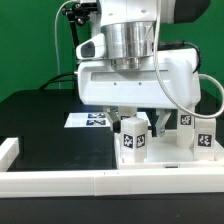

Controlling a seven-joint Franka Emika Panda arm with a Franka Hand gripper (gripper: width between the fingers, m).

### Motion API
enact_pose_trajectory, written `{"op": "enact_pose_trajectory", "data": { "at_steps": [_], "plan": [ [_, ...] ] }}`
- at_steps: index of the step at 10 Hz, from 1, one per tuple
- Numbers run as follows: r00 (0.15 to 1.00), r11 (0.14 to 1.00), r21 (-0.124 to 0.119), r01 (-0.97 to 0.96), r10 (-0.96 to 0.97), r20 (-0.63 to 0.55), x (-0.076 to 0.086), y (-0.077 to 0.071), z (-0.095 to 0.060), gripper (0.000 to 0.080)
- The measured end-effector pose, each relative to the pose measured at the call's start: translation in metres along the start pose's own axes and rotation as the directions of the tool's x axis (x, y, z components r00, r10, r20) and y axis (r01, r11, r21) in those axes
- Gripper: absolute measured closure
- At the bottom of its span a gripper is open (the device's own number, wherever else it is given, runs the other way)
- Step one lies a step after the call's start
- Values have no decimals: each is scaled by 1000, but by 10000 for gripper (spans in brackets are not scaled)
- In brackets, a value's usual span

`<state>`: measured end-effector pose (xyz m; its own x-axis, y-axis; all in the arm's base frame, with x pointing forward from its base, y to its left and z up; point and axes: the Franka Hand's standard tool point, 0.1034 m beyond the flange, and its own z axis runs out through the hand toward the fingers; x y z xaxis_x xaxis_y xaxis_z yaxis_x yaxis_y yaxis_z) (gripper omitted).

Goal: Assemble square table

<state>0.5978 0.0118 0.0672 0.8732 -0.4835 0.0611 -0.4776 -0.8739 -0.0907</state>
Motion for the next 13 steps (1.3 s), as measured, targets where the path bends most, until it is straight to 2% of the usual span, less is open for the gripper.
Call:
{"op": "enact_pose_trajectory", "data": {
  "at_steps": [2, 5, 9, 13],
  "plan": [
    [985, 985, -1, 172, -172, 9, 2, -1, -1, 152],
    [912, 912, -14, 409, -408, 25, 1, -3, -2, 151],
    [716, 716, -19, 698, -696, 50, 1, -4, -2, 151],
    [540, 540, -20, 841, -838, 86, 2, -6, 0, 151]
  ]
}}
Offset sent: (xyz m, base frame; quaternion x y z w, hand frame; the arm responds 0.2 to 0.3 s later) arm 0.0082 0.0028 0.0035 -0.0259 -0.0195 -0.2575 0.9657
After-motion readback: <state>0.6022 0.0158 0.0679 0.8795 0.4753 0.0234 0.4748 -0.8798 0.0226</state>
